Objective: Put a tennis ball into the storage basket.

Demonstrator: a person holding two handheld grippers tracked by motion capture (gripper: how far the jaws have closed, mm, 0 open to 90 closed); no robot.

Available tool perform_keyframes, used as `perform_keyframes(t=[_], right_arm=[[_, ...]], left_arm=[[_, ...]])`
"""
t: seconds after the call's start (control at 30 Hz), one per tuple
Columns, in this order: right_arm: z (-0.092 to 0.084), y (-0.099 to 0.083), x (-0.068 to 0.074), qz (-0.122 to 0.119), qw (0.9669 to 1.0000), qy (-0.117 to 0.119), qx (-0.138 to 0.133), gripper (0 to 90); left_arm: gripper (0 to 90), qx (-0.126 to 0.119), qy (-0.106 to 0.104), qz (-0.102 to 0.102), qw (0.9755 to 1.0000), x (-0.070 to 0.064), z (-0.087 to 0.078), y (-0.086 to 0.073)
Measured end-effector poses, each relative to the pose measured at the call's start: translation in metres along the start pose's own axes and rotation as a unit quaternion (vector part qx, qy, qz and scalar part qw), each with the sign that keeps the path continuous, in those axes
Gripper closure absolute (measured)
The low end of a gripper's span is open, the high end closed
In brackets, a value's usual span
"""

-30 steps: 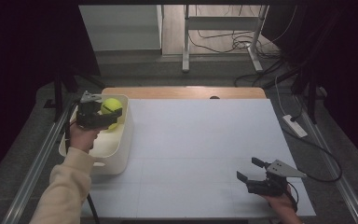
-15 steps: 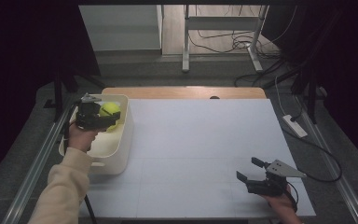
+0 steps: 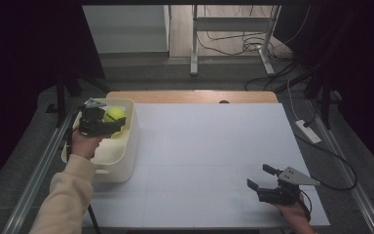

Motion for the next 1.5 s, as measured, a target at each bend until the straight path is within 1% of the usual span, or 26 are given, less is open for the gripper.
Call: perform_keyframes(t=[0.03,0.13,0.17,0.43,0.47,0.5,0.57,0.7,0.83,0.87,1.0,1.03,1.1,1.17,1.2,1.27,1.3,1.47,1.5], right_arm=[[0.0,0.0,0.0,0.0,1.0,0.001,-0.001,14.4],[-0.001,0.0,0.0,-0.001,1.0,0.002,-0.002,14.4],[-0.001,0.0,0.0,-0.001,1.0,0.002,-0.002,14.4],[-0.001,0.001,0.0,-0.004,1.0,0.003,-0.004,14.4],[-0.001,0.001,0.0,-0.004,1.0,0.003,-0.004,14.4],[-0.001,0.001,0.0,-0.004,1.0,0.003,-0.004,14.4],[-0.001,0.001,0.001,-0.005,1.0,0.003,-0.003,14.3],[-0.002,0.001,0.001,-0.004,1.0,0.004,-0.006,14.3],[-0.003,0.0,-0.001,0.005,1.0,0.003,-0.005,14.3],[-0.003,0.0,-0.001,0.005,1.0,0.003,-0.005,14.3],[-0.001,0.001,0.001,0.001,1.0,0.004,-0.004,14.3],[-0.001,0.001,0.001,0.002,1.0,0.004,-0.004,14.3],[-0.001,0.0,0.001,0.004,1.0,0.003,-0.004,14.3],[-0.001,0.0,0.001,0.004,1.0,0.003,-0.003,14.3],[-0.001,0.0,0.001,0.004,1.0,0.003,-0.003,14.3],[0.0,0.0,0.001,0.0,1.0,0.004,-0.002,14.3],[0.0,0.0,0.001,0.0,1.0,0.004,-0.002,14.3],[-0.001,0.001,0.002,-0.002,1.0,0.0,-0.002,14.3],[-0.001,0.001,0.002,-0.002,1.0,0.0,-0.002,14.3]], left_arm=[[24.7,0.0,-0.005,0.001,1.0,0.0,0.0,0.0],[13.5,-0.012,-0.004,-0.002,0.9999,-0.002,-0.002,0.003],[12.1,-0.016,-0.004,-0.001,0.9999,-0.004,-0.004,0.004],[11.0,-0.029,-0.02,0.012,0.9993,-0.013,-0.008,0.007],[11.0,-0.031,-0.029,0.016,0.999,-0.015,-0.009,0.008],[10.8,-0.031,-0.029,0.016,0.999,-0.015,-0.009,0.008],[10.5,-0.038,-0.039,0.017,0.9984,-0.017,-0.011,0.008],[10.5,-0.055,-0.056,0.024,0.9967,-0.023,-0.017,0.01],[10.4,-0.071,-0.075,0.034,0.9941,-0.029,-0.022,0.012],[10.4,-0.071,-0.075,0.034,0.9941,-0.029,-0.022,0.012],[10.1,-0.079,-0.084,0.044,0.9923,-0.035,-0.025,0.012],[10.0,-0.083,-0.089,0.045,0.9916,-0.036,-0.025,0.012],[9.7,-0.086,-0.093,0.047,0.9909,-0.038,-0.026,0.013],[9.6,-0.09,-0.103,0.047,0.9896,-0.041,-0.028,0.013],[9.4,-0.09,-0.103,0.047,0.9896,-0.041,-0.028,0.013],[9.6,-0.097,-0.121,0.048,0.9867,-0.048,-0.031,0.012],[9.8,-0.097,-0.121,0.048,0.9867,-0.048,-0.031,0.012],[9.8,-0.099,-0.136,0.063,0.9837,-0.063,-0.036,0.006],[9.9,-0.099,-0.136,0.063,0.9837,-0.063,-0.036,0.006]])
Point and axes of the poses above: each handheld gripper's, and its own axes: z roughly forward along the jaws, y roughly out of its top, x roughly to its left, the point moved 3 cm from there along z, roughly forward along the jaws, and after that the axes turned 6 degrees about -y, right-handed, at the moved point
